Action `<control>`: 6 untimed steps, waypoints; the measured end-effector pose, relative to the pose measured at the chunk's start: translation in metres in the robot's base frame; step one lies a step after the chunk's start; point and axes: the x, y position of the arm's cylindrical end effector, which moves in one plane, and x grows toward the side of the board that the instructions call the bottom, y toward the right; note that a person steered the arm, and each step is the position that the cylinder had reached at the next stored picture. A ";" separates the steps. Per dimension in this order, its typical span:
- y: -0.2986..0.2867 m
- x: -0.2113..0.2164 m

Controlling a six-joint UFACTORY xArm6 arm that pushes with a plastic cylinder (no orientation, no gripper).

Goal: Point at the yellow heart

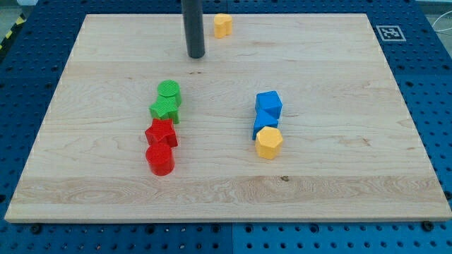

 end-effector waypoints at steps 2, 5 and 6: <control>-0.011 -0.032; -0.014 -0.075; -0.018 -0.081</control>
